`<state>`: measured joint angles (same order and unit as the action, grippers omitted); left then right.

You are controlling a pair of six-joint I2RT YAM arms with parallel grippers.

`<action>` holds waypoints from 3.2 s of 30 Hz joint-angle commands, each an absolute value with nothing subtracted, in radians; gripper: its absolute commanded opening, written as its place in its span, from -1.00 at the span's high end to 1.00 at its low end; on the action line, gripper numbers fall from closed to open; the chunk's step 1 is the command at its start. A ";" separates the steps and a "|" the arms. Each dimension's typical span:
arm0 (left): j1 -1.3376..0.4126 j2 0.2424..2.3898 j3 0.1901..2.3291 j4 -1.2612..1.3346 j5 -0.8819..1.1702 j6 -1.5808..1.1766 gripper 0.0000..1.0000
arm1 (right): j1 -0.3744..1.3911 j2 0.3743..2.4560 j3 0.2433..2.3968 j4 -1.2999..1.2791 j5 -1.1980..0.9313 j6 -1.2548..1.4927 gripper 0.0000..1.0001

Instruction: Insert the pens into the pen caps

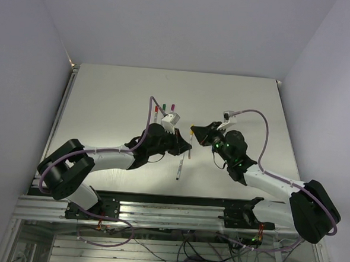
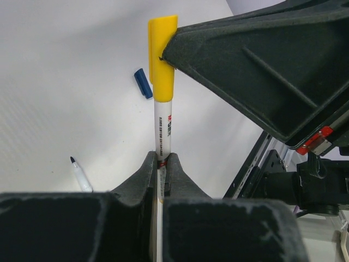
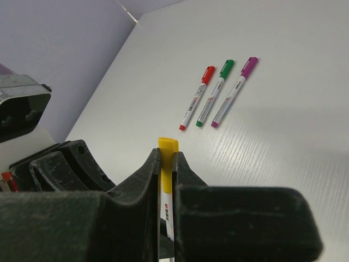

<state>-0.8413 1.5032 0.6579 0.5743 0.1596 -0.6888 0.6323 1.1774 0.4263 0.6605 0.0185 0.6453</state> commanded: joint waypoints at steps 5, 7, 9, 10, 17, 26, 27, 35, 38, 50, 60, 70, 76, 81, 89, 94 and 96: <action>-0.776 1.436 0.705 0.765 0.013 -0.657 0.86 | 0.694 1.245 0.424 0.452 -0.087 0.627 1.00; -0.771 1.441 0.706 0.760 0.019 -0.661 0.86 | 0.699 1.249 0.425 0.461 -0.085 0.627 1.00; -0.771 1.445 0.707 0.755 0.029 -0.662 0.86 | 0.702 1.245 0.425 0.473 -0.071 0.628 1.00; -0.771 1.447 0.709 0.745 0.032 -0.659 0.86 | 0.701 1.242 0.428 0.478 -0.059 0.625 1.00; -0.771 1.469 0.719 0.604 0.036 -0.613 0.86 | 0.701 1.182 0.521 0.426 0.130 0.584 0.49; -0.770 1.545 0.749 0.443 -0.029 -0.553 0.86 | 0.701 1.006 0.567 0.391 0.442 0.515 0.27; -0.771 1.559 0.768 0.417 -0.045 -0.541 0.86 | 0.700 0.990 0.567 0.368 0.476 0.515 0.27; -0.769 1.748 1.007 0.224 -0.227 -0.412 0.86 | 0.700 0.921 0.527 0.217 0.596 0.569 0.27; -0.759 1.844 1.113 0.158 -0.259 -0.377 0.86 | 0.699 0.911 0.516 0.201 0.603 0.581 0.28; -0.696 2.090 1.372 0.024 -0.276 -0.382 0.86 | 0.699 0.901 0.502 0.163 0.609 0.607 0.28; -0.669 2.193 1.490 -0.059 -0.276 -0.402 0.69 | 0.697 0.928 0.498 0.172 0.591 0.626 0.30; -0.666 2.190 1.490 -0.086 -0.287 -0.429 0.34 | 0.698 0.934 0.490 0.178 0.582 0.634 0.31; -0.666 2.127 1.489 -0.087 -0.314 -0.414 0.08 | 0.698 0.953 0.493 0.188 0.566 0.634 0.32; -0.666 2.065 1.472 -0.081 -0.314 -0.407 0.05 | 0.698 0.954 0.491 0.199 0.566 0.637 0.32; -0.676 1.924 1.337 -0.026 -0.275 -0.413 0.03 | 0.685 0.949 0.488 0.154 0.684 0.718 -0.16; -0.716 1.837 1.215 -0.040 -0.284 -0.426 0.00 | 0.615 0.993 0.516 0.086 0.652 0.743 -0.35; -0.740 1.801 1.163 -0.045 -0.279 -0.429 -0.02 | 0.584 1.011 0.518 0.075 0.635 0.744 -0.35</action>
<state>-0.6952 1.8641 1.2469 -0.0433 -0.2871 -0.4225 0.6289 0.9813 0.4973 0.1287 0.6319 0.7120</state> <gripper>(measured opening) 0.500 0.675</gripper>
